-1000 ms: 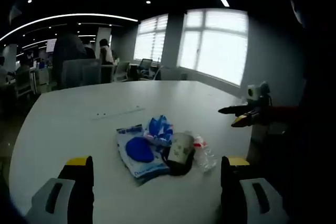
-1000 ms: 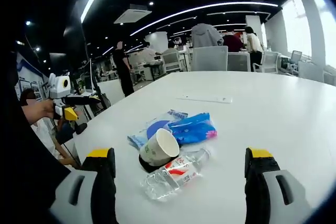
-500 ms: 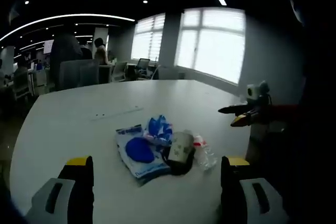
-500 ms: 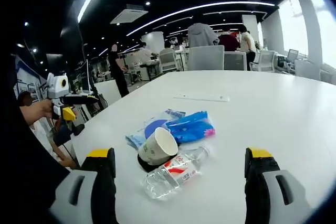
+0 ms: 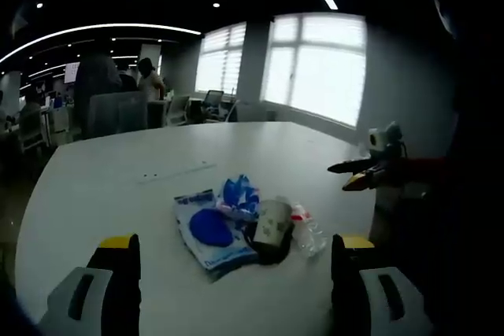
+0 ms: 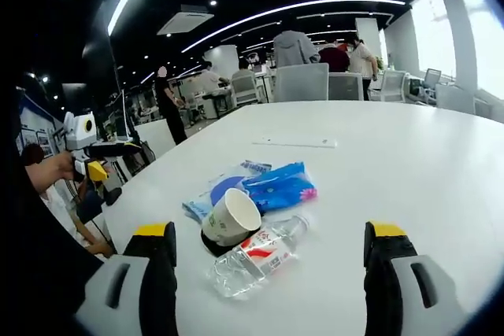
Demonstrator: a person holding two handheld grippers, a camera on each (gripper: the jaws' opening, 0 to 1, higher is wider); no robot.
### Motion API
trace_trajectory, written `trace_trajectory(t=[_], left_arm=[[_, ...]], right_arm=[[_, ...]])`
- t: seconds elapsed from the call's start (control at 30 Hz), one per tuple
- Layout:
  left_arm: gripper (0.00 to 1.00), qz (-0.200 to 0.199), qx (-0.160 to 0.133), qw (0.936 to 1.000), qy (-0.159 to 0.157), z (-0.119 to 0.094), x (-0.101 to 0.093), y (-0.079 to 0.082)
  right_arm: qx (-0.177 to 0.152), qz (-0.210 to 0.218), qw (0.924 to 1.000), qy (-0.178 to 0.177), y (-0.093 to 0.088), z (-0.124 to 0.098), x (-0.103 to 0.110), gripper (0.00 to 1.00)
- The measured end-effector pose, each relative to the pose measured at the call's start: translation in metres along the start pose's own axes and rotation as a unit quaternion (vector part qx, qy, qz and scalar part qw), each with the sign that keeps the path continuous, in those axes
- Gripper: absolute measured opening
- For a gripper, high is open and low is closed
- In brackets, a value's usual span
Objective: Arrange the tabletop items into an orderly group along one side of the table until the central work area is clear of visible clutter.
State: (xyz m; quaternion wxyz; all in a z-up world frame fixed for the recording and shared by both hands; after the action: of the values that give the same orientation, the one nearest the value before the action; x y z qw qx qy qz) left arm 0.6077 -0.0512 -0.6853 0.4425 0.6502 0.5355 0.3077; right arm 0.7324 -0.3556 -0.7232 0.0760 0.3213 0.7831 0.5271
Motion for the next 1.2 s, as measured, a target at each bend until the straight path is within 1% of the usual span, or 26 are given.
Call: trace_trajectory(t=[0.2,0.33,0.47,0.5,0.57,0.63,0.67,0.77,0.83,0.87,1.0,1.2], left_arm=[[1.0,-0.001,0.002,1.0,0.004,-0.001,0.002,-0.001],[1.0,-0.003,0.002,1.0,0.009,-0.001,0.003,-0.001],[1.0,-0.005,0.0,0.9999,0.012,-0.001,0.003,-0.001],[1.0,-0.005,0.0,0.9999,0.012,-0.001,0.002,0.0],[1.0,-0.004,-0.002,0.9999,0.013,-0.002,0.002,0.001],[1.0,-0.005,-0.003,0.9999,0.015,-0.003,0.002,0.001],[1.0,-0.005,-0.004,0.9999,0.015,-0.004,0.002,0.002],[1.0,-0.005,-0.004,0.9998,0.018,-0.005,0.003,0.001],[1.0,-0.005,-0.003,0.9998,0.02,-0.005,0.003,0.001],[1.0,-0.005,-0.003,0.9998,0.021,-0.005,0.002,0.001],[1.0,-0.005,-0.001,0.9998,0.02,-0.006,0.001,-0.001],[1.0,-0.01,-0.005,0.9996,0.026,-0.01,0.003,-0.001]], right_arm=[[0.006,0.004,0.9999,0.007,-0.001,0.005,0.0,0.94],[0.006,0.018,0.9997,0.012,0.0,0.009,-0.001,0.88],[0.009,0.01,0.9997,0.019,0.001,0.015,0.001,0.85],[0.016,0.014,0.9993,0.03,0.001,0.017,0.004,0.81],[0.021,0.019,0.9988,0.039,0.002,0.019,0.005,0.73],[0.02,0.007,0.9987,0.047,0.005,0.024,0.008,0.73],[0.023,0.004,0.9979,0.061,0.006,0.026,0.012,0.7],[0.028,-0.007,0.997,0.071,0.01,0.033,0.015,0.66],[0.03,-0.006,0.9956,0.088,0.013,0.038,0.019,0.6],[0.029,-0.008,0.9951,0.094,0.015,0.04,0.021,0.59],[0.043,-0.034,0.9914,0.119,0.018,0.051,0.028,0.56],[0.055,-0.051,0.9853,0.154,0.022,0.065,0.038,0.51]])
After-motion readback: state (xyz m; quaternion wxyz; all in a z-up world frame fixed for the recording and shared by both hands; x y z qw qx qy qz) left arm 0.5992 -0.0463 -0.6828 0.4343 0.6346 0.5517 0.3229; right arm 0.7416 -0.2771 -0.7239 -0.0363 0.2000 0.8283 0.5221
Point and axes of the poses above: the point that each gripper's makers call its tool centre point, and the gripper's own axes: z roughly forward along the fingers, x roughly to its left, y roughly out of its top, the point moved 4 cm from there along -z, roughly backward along the fingers, and after that the axes turned 6 degrees about y, right-handed, at the moved point
